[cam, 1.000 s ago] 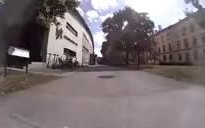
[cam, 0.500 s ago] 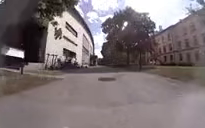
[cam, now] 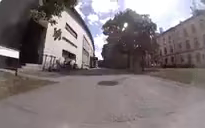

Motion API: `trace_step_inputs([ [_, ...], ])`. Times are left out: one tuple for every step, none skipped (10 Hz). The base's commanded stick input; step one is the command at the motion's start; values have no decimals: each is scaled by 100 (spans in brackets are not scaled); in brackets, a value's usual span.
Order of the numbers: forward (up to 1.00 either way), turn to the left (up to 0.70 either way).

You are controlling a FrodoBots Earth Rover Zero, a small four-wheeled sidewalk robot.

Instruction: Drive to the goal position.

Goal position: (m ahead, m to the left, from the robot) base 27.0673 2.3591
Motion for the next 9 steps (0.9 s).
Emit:
trace_step_inputs([
  [85, 0],
  [85, 0],
  [85, 0],
  [85, 0],
  [85, 0],
  [85, 0],
  [85, -19],
  [85, -34],
  [85, -34],
])
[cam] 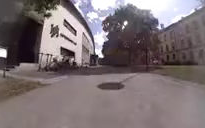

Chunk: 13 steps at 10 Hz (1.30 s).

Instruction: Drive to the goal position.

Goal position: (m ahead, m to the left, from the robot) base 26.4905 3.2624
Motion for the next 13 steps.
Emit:
trace_step_inputs([
  [85, -3],
  [85, 0],
  [85, 0],
  [85, 0],
  [85, 0],
  [85, 0],
  [85, 0],
  [85, 0],
  [85, 0],
  [85, 0],
  [85, 0],
  [85, 0],
  [85, 0],
])
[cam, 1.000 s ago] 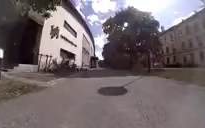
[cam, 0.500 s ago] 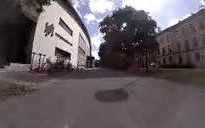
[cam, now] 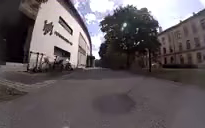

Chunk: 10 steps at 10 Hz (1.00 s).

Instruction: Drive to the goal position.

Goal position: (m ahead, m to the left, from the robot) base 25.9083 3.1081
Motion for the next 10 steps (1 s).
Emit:
trace_step_inputs([
  [85, 0],
  [85, 0],
  [85, 0],
  [85, 0],
  [85, 0],
  [85, 0],
  [85, 0],
  [85, 0],
  [85, 0],
  [85, 0],
])
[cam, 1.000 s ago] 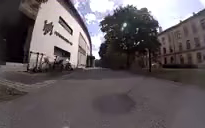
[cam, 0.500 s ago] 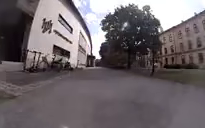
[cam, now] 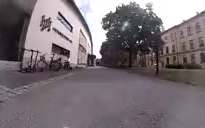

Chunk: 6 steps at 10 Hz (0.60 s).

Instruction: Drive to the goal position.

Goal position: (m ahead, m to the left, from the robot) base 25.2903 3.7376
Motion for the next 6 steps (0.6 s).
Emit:
trace_step_inputs([
  [85, 0],
  [85, 0],
  [85, 0],
  [85, 0],
  [85, 0],
  [85, 0],
])
